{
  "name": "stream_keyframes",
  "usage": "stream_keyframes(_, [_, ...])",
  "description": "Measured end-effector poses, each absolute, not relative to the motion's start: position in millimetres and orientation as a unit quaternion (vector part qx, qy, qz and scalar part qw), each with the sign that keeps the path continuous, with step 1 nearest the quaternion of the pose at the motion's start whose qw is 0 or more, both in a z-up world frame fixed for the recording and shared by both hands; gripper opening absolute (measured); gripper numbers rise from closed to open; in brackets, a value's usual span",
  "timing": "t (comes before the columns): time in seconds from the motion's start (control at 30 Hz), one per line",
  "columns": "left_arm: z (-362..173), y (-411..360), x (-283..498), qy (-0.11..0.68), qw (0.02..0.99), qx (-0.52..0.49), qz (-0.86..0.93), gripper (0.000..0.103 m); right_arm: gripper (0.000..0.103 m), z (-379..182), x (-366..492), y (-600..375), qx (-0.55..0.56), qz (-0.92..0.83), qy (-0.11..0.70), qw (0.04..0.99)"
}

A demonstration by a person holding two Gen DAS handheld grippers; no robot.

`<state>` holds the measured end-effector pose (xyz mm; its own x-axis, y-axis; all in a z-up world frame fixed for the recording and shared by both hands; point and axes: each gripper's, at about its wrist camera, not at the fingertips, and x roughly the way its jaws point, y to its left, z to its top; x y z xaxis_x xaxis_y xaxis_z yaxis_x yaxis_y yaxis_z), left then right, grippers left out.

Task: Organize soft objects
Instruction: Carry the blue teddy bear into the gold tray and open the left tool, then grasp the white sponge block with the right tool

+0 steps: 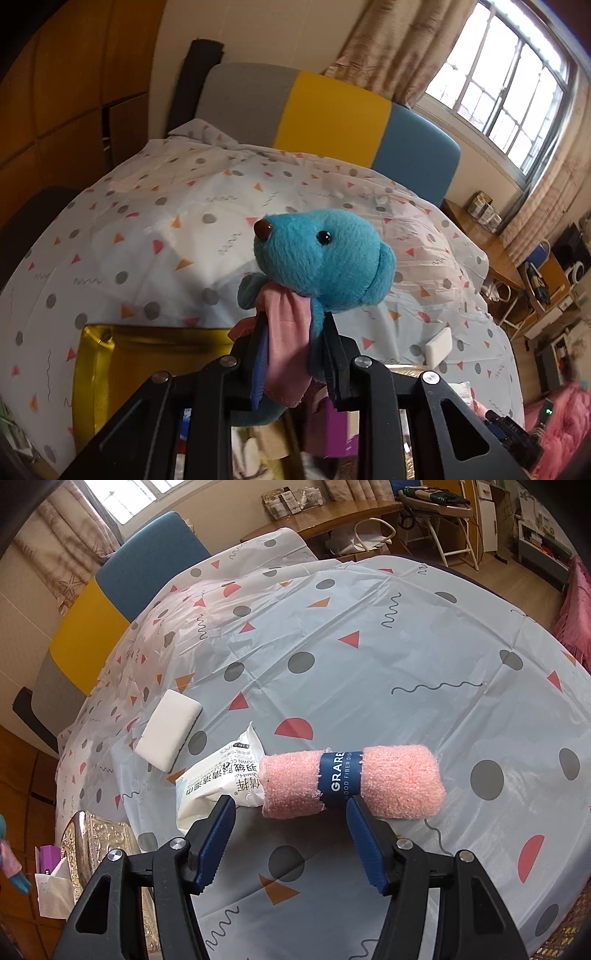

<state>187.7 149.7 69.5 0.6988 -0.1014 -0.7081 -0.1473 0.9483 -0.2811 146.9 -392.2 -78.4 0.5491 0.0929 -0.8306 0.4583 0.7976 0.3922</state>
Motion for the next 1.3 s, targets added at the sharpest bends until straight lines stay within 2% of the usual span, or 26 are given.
stream_keyframes(0.47, [-28,252,114,0.43,0.873,-0.203,0.112,0.029,0.063,-77,150,-386,0.275,-0.114,0.462,0.835])
stream_keyframes(0.73, [-45,270,99,0.421,0.873,-0.198,0.143,0.05,0.063,-74,152,-382,0.26,-0.12,0.454,0.843])
stream_keyframes(0.83, [-45,269,92,0.414,0.878,-0.193,0.145,0.051,0.063,-71,152,-379,0.252,-0.118,0.448,0.849])
stream_keyframes(0.93, [-42,259,81,0.4,0.887,-0.181,0.143,0.06,0.063,-67,153,-375,0.247,-0.11,0.438,0.857])
stream_keyframes(1.0, [-41,251,74,0.393,0.893,-0.171,0.137,0.062,0.063,-64,154,-371,0.241,-0.103,0.433,0.863])
stream_keyframes(1.1, [-42,238,68,0.389,0.898,-0.159,0.129,0.072,0.063,-61,159,-362,0.249,-0.069,0.433,0.864])
stream_keyframes(1.23, [-44,222,63,0.39,0.903,-0.137,0.117,0.077,0.063,-56,183,-343,0.252,-0.029,0.448,0.858])
stream_keyframes(1.3, [-45,216,62,0.39,0.905,-0.13,0.112,0.078,0.066,-55,203,-332,0.255,-0.013,0.458,0.852])
